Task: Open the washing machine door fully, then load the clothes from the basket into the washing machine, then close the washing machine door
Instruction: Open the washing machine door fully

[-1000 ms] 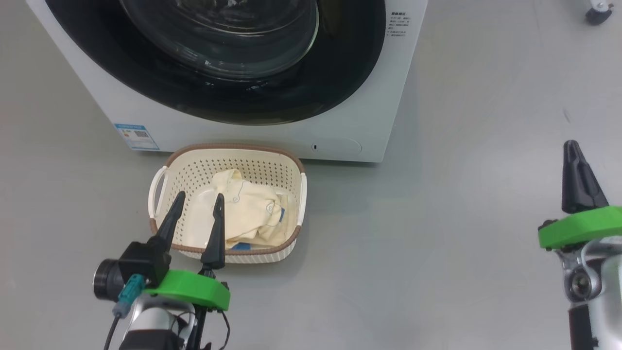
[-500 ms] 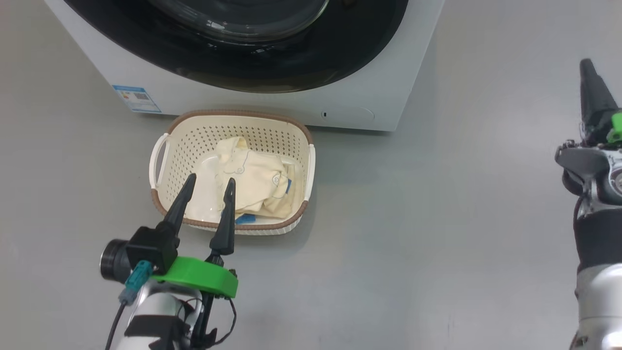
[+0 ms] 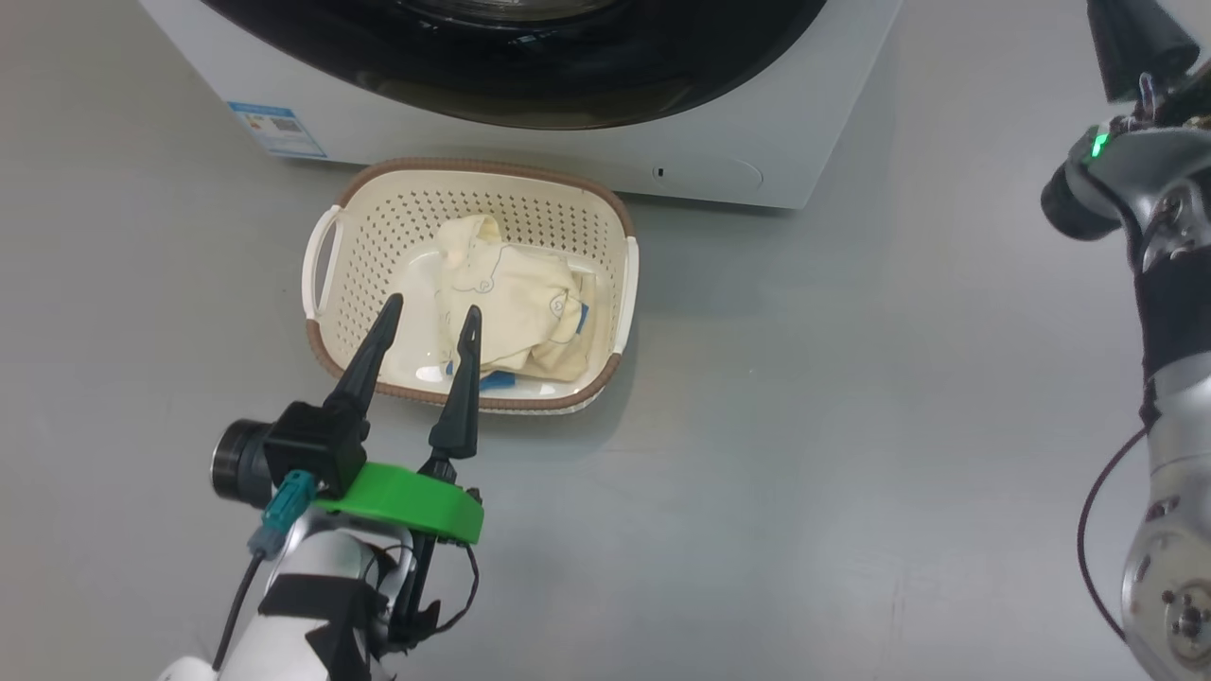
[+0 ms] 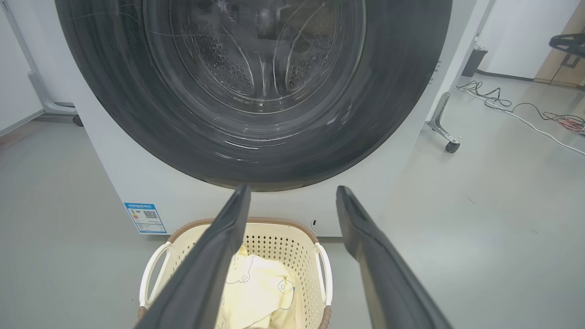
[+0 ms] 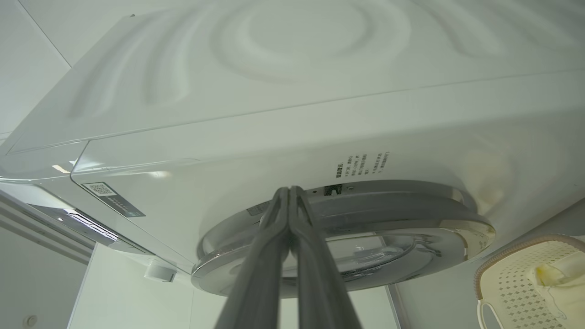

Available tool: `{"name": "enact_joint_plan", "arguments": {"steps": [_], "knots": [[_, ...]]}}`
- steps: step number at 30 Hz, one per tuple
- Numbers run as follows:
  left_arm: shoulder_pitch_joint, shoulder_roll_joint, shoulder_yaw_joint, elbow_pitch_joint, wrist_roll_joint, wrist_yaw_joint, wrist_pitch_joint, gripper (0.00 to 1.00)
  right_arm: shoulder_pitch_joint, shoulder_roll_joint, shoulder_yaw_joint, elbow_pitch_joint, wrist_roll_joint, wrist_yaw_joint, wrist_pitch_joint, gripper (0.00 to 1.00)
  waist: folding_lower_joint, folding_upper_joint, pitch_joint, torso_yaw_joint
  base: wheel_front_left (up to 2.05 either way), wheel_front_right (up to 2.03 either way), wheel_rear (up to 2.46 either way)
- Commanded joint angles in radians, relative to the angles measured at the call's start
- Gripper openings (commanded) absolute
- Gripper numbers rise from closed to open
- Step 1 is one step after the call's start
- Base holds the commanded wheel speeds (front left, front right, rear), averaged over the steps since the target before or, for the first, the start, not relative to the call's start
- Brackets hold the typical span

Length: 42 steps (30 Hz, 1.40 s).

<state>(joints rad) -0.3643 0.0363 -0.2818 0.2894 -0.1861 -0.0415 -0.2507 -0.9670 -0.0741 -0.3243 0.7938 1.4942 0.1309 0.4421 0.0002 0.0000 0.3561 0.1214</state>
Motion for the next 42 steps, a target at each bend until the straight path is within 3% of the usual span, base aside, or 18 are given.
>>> {"name": "enact_joint_plan", "arguments": {"steps": [1,15,27,35,42], "knots": [[-0.026,0.014,0.021,-0.036,-0.007,0.007,-0.011,1.0,-0.065,-0.007,0.024,-0.021,-0.011,0.0,0.016,0.0,-0.0002,0.0,0.012,0.012,0.0,0.0,0.0],[-0.06,0.014,-0.039,-0.06,-0.048,0.037,-0.011,1.0,-0.353,-0.051,0.127,0.213,-0.15,0.0,0.053,0.0,-0.0002,0.0,0.076,0.108,0.0,0.0,0.0],[-0.071,0.014,-0.077,-0.09,-0.066,0.057,-0.011,1.0,-0.503,-0.061,0.179,0.344,-0.24,0.0,0.051,0.0,-0.0002,0.0,0.107,0.163,0.0,0.0,0.0],[-0.073,0.014,-0.08,-0.095,-0.077,0.067,-0.011,1.0,-0.542,-0.051,0.2,0.393,-0.262,0.0,0.086,0.0,-0.0002,0.0,0.122,0.168,0.0,0.0,0.0],[-0.079,0.014,-0.077,-0.093,-0.087,0.07,-0.011,1.0,-0.507,-0.031,0.205,0.35,-0.24,0.0,0.156,0.0,-0.0002,0.0,0.125,0.15,0.0,0.0,0.0]]}}
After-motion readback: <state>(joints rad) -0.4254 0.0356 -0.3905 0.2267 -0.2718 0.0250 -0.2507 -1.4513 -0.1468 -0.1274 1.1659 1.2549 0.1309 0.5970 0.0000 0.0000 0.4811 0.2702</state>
